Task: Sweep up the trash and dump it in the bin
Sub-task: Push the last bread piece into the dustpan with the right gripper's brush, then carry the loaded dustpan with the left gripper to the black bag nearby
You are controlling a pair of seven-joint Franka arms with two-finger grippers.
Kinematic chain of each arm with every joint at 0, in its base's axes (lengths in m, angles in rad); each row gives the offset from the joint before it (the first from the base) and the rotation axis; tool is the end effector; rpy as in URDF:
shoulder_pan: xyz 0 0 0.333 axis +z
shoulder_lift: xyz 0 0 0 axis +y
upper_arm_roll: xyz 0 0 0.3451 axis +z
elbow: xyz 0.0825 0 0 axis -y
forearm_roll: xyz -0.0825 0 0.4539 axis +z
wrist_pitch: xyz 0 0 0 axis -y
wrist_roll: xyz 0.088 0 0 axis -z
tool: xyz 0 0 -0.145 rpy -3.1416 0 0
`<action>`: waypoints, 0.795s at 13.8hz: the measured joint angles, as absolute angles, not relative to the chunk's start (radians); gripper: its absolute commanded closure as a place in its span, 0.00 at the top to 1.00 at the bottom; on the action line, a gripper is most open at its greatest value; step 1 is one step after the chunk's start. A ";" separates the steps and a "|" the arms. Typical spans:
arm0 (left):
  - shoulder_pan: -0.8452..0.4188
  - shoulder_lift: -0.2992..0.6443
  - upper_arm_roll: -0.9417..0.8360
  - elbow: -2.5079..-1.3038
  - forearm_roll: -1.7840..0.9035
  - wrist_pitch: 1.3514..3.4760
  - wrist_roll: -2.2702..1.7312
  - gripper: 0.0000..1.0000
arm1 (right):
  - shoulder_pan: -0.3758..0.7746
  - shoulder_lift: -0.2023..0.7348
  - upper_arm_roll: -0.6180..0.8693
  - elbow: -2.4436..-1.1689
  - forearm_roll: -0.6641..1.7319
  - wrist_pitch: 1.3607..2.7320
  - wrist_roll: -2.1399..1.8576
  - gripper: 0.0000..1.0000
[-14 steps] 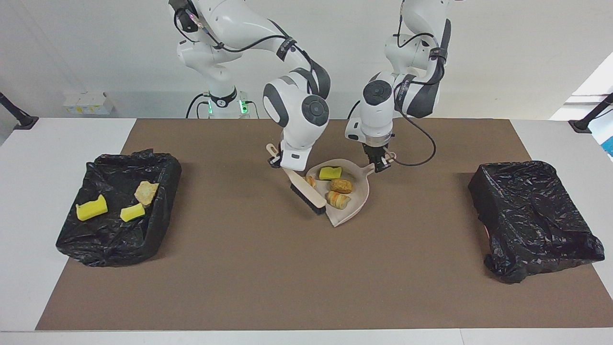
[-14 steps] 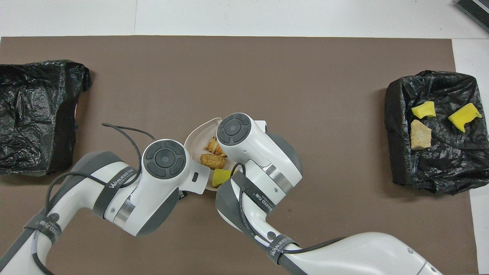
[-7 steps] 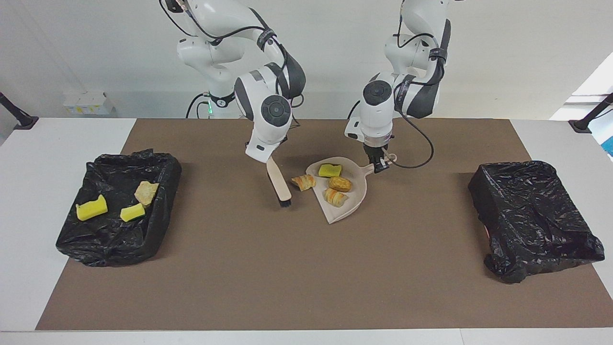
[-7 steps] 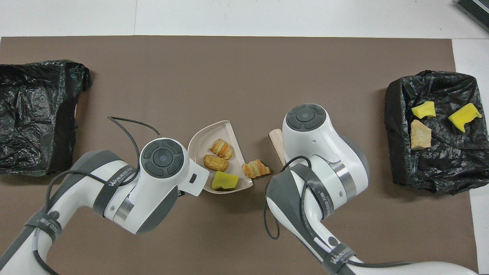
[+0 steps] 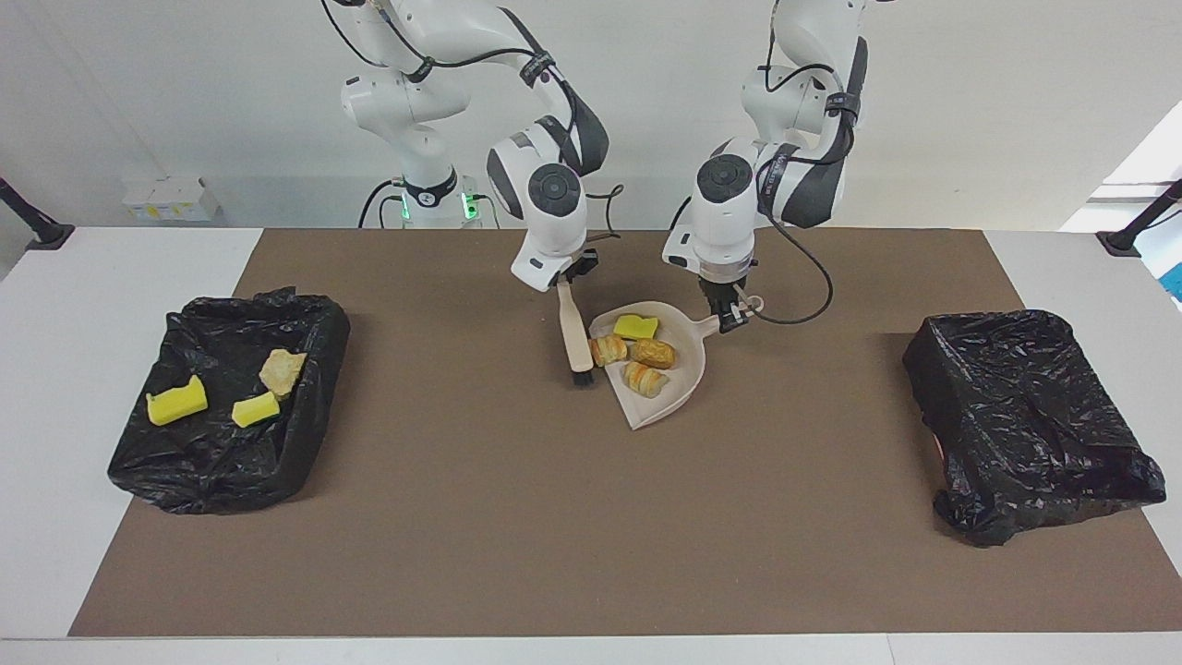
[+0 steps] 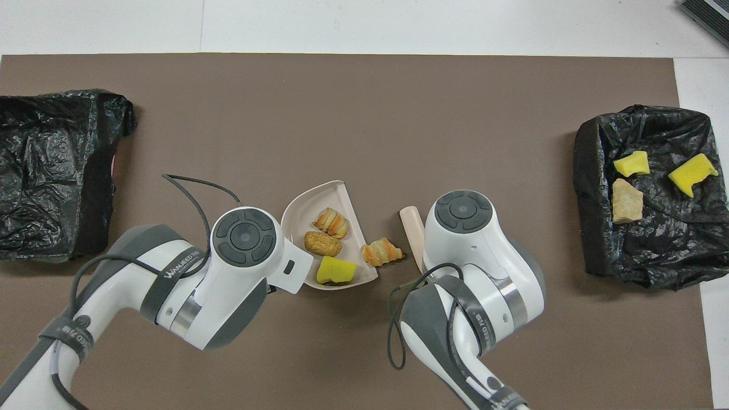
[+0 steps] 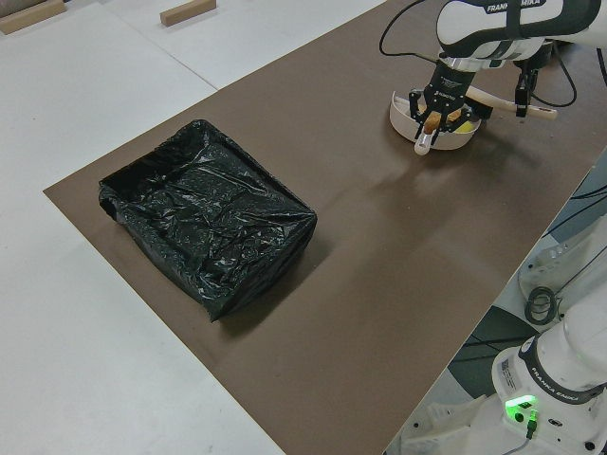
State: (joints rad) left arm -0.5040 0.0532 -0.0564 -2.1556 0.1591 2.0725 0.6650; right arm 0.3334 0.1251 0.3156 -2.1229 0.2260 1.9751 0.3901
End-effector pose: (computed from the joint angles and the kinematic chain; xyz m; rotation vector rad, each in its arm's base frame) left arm 0.5006 -0.2983 0.3144 -2.3858 1.8357 0.2150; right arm 0.4468 0.3673 0.2880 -3.0179 -0.2183 0.5323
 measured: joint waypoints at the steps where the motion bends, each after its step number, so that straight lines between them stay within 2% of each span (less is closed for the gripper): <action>1: -0.504 0.053 -0.056 -2.156 0.159 2.073 0.667 0.00 | 0.347 0.127 0.316 -2.123 0.263 1.998 0.405 0.00; 5: -0.491 0.054 -0.050 -2.156 0.161 2.089 0.776 0.00 | 0.357 0.129 0.312 -2.107 0.307 2.017 0.426 0.00; 11: -0.438 0.057 -0.048 -2.150 0.161 2.124 0.953 0.00 | 0.265 0.092 0.301 -2.057 0.271 1.805 0.426 0.00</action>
